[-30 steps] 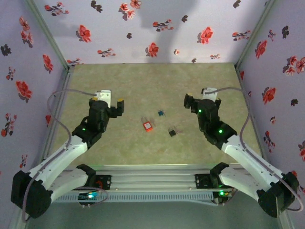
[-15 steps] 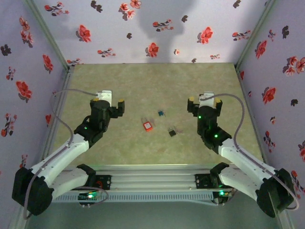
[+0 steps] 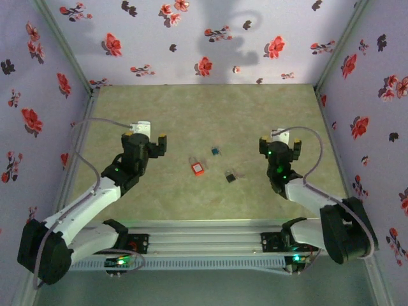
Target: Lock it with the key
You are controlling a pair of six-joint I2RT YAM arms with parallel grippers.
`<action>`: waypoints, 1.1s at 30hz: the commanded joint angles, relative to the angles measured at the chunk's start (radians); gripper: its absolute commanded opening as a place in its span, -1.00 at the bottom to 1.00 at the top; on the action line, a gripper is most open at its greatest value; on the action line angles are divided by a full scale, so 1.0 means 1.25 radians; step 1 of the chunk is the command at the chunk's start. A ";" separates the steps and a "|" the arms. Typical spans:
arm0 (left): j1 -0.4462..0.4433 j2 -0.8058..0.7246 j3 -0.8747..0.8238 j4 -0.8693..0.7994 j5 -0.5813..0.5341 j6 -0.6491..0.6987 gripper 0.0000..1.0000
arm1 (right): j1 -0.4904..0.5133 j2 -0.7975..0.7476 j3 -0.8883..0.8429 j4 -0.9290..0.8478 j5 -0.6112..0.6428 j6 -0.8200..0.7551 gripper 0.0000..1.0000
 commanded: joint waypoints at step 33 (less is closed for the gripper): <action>0.169 0.037 -0.108 0.095 -0.065 -0.013 0.99 | -0.221 0.257 -0.012 0.247 -0.288 0.088 0.99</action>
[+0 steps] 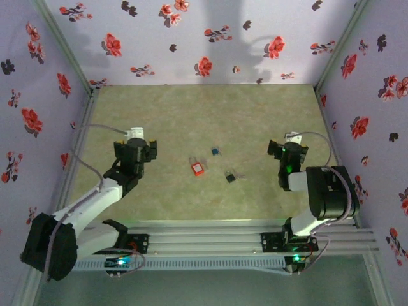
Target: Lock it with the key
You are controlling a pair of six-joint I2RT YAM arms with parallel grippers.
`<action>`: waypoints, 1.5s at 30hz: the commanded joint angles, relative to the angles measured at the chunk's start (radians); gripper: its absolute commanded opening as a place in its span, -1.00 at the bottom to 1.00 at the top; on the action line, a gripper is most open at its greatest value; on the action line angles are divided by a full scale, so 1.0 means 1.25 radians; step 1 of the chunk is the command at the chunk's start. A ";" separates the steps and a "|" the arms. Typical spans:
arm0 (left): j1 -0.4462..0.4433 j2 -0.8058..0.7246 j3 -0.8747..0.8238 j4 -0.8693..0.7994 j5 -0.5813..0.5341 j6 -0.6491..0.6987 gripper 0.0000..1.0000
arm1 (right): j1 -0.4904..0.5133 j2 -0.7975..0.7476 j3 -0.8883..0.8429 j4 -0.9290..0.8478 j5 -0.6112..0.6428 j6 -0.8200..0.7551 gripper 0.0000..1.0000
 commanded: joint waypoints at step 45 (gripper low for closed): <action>0.269 0.325 -0.127 0.585 0.244 0.158 0.99 | -0.014 -0.002 0.022 0.001 -0.036 0.021 0.99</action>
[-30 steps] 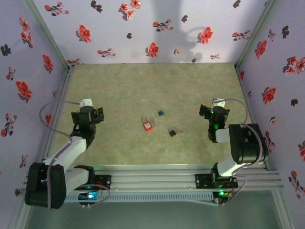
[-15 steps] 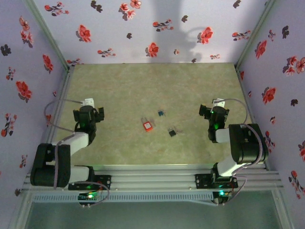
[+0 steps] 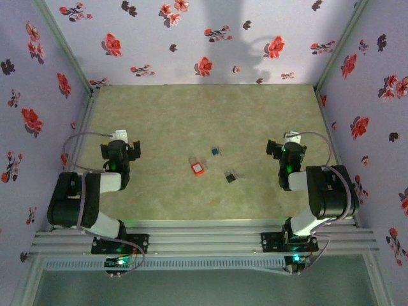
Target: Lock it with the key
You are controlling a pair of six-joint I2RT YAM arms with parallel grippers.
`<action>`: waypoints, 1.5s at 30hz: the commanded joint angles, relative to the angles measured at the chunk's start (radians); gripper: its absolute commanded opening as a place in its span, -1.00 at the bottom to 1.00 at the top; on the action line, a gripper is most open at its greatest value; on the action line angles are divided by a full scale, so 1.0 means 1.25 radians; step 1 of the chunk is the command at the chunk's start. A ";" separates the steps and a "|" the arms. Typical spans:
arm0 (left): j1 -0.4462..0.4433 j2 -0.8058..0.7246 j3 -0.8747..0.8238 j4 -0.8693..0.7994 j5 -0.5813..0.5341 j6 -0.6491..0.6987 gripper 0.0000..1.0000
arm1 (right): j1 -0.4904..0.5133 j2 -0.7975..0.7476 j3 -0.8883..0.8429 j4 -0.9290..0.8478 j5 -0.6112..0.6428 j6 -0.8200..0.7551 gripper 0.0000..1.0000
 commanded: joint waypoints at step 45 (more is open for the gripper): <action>0.034 0.039 -0.034 0.145 0.005 -0.046 0.99 | -0.007 -0.001 0.018 -0.002 -0.006 0.015 0.99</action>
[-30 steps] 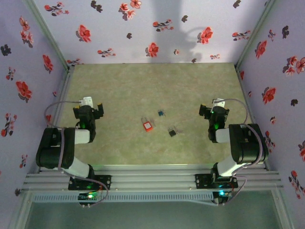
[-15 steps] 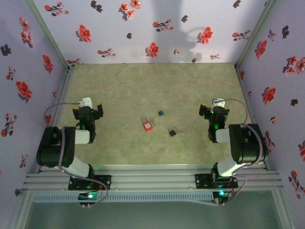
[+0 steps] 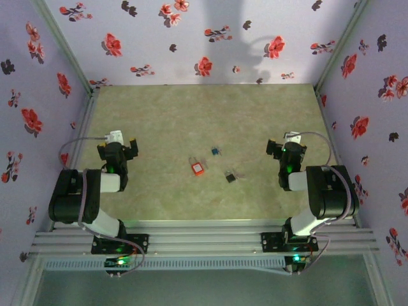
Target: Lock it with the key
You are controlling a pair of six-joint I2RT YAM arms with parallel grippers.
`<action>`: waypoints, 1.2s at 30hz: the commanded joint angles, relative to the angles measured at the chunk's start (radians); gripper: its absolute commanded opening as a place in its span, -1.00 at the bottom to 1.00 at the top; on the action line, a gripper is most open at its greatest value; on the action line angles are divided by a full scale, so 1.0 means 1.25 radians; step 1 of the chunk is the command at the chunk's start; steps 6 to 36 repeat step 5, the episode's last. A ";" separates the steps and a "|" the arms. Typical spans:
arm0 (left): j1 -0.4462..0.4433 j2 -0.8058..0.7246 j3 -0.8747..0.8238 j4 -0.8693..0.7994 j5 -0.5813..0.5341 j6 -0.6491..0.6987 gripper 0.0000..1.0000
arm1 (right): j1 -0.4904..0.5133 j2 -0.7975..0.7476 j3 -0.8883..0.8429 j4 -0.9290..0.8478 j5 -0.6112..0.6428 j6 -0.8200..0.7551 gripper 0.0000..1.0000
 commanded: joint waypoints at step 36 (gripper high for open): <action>0.007 0.007 -0.007 0.039 -0.005 -0.002 0.99 | -0.005 -0.002 0.017 -0.001 -0.004 0.013 0.99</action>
